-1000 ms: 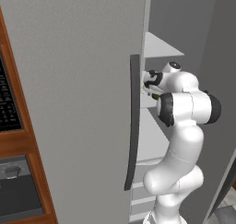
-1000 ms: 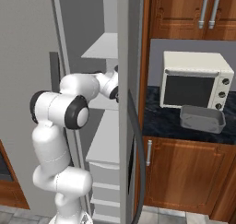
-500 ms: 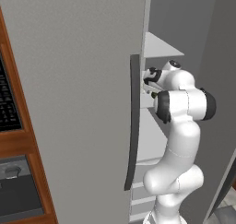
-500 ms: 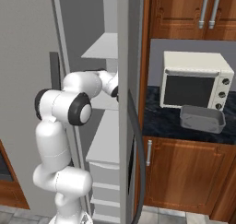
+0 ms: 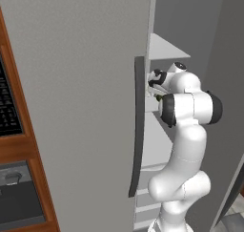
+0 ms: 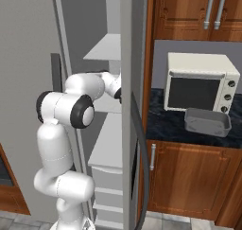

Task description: Take the garlic and lime out of the freezer and place them in the tupperware container on the counter. Then put the tupperware containing the vegetables back in the freezer.

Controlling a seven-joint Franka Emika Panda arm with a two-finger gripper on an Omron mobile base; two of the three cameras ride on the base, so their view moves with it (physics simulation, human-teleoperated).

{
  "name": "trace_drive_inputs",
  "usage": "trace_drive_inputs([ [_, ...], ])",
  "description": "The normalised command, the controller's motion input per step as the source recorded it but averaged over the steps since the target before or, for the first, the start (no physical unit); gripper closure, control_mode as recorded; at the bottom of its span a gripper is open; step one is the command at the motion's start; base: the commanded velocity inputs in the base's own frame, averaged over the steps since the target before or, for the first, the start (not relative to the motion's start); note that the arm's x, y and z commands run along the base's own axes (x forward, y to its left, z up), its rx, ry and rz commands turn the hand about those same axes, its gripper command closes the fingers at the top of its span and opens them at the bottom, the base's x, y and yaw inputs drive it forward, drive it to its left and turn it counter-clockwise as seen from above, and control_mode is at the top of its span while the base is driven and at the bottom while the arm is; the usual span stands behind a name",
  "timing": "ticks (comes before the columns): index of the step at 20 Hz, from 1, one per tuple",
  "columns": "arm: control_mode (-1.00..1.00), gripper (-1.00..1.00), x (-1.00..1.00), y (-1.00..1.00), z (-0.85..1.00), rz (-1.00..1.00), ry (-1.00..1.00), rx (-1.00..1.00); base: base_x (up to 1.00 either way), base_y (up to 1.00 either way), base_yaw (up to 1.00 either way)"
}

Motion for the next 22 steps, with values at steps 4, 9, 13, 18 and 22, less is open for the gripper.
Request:
trace_drive_inputs([
  [4, -1.0, 1.0, -0.35, 0.0, -0.01, 0.01, 0.0, 0.0, 0.0, 0.0, 0.0],
  [9, -1.0, 1.0, -0.94, 0.02, 0.06, 0.06, -0.09, 0.0, 0.0, 0.0, 0.0],
  [13, -1.0, 1.0, -1.0, 0.37, 0.42, 0.09, -0.06, -0.03, 0.0, 0.0, 0.0],
  [18, -1.0, 1.0, -1.0, 0.51, 0.71, 0.09, -0.03, -0.08, 0.0, 0.0, 0.0],
  [22, -1.0, 1.0, -1.0, 0.31, 0.81, 0.01, 0.0, -0.06, 0.0, 0.0, 0.0],
])
